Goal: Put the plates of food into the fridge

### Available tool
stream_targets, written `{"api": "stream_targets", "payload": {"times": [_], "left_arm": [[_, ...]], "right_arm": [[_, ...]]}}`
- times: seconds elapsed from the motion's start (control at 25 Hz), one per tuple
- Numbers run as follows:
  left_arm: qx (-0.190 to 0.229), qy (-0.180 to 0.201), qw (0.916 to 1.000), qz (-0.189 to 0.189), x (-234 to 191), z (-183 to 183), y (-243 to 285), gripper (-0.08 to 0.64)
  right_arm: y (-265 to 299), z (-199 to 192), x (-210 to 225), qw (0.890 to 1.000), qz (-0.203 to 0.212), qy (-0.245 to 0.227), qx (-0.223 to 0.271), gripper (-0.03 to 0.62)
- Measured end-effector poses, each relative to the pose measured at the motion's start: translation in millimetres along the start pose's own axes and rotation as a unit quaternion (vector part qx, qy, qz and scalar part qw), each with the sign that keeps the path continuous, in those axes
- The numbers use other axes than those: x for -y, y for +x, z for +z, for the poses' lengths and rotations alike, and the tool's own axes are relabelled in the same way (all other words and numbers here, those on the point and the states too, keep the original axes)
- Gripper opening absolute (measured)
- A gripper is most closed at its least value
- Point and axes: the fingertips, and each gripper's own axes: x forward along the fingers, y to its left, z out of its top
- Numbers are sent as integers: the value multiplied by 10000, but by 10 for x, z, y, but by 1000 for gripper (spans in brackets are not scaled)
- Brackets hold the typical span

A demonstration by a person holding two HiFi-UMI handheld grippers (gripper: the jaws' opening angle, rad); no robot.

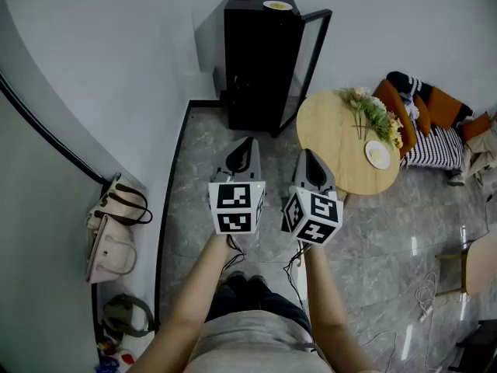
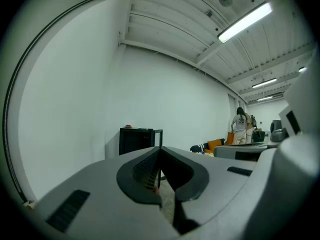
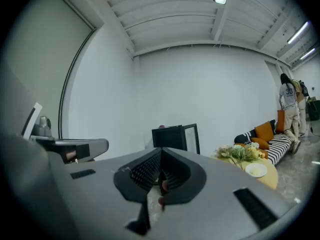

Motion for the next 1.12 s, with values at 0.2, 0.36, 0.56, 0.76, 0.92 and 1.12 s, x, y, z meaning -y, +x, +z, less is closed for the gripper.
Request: {"api": "stream_targets", "payload": {"times": [0.2, 0.36, 0.56, 0.76, 0.92, 1.12], "left_arm": [[-62, -91, 9999, 57, -66, -41, 15, 9], [-114, -118, 9998, 97, -94, -90, 10, 9], [-114, -191, 9997, 84, -75, -87, 35, 9], [-135, -204, 9997, -22, 38, -100, 94, 9], [-201, -244, 9994, -122, 208, -154, 206, 9], [-293, -352, 9987, -201, 429, -251, 376, 9]], "right_arm": [[31, -14, -11, 10000, 31, 52, -38, 14], [41, -36, -23, 10000, 40, 39, -63, 14], [57, -71, 12, 9998, 62, 141, -107, 15], [54, -101, 99, 9996, 18, 248, -128, 15], [52, -125, 277, 9995, -84, 249, -162, 15], [45, -176, 574, 9992, -216, 216, -241, 15]]}}
